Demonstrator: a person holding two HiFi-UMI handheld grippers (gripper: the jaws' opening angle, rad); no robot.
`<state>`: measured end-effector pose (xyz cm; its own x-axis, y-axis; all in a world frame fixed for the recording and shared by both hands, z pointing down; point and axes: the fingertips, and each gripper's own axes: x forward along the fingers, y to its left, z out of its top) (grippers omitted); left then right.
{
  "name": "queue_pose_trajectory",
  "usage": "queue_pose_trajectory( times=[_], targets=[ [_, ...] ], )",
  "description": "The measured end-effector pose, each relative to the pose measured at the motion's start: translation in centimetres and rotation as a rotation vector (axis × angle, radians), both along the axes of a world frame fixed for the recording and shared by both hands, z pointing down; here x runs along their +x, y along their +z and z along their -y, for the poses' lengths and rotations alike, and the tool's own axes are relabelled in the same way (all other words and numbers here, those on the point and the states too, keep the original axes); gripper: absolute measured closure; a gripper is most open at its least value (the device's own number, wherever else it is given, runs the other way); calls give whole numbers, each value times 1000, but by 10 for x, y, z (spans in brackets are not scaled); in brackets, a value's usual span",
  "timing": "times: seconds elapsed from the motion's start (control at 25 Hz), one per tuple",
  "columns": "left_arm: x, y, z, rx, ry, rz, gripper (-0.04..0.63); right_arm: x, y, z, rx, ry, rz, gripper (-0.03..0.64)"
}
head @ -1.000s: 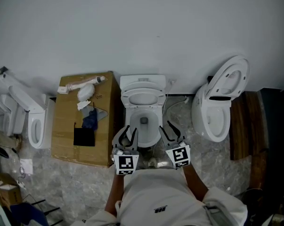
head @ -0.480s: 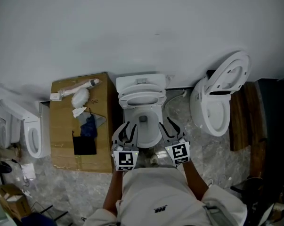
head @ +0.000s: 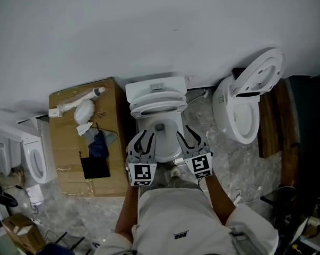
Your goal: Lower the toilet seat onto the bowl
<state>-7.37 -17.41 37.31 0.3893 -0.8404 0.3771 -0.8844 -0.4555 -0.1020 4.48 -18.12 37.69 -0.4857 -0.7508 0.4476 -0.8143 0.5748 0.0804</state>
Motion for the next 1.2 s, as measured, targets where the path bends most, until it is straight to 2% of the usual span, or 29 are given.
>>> queue_pose_trajectory(
  times=[0.6, 0.96, 1.2],
  targets=[
    [-5, 60, 62, -68, 64, 17, 466, -6, 54, 57, -49, 24, -75, 462],
    [-5, 94, 93, -99, 100, 47, 466, -8, 84, 89, -68, 10, -125, 462],
    [0, 116, 112, -98, 152, 92, 462, -17, 108, 105, -61, -22, -142, 462]
  ],
)
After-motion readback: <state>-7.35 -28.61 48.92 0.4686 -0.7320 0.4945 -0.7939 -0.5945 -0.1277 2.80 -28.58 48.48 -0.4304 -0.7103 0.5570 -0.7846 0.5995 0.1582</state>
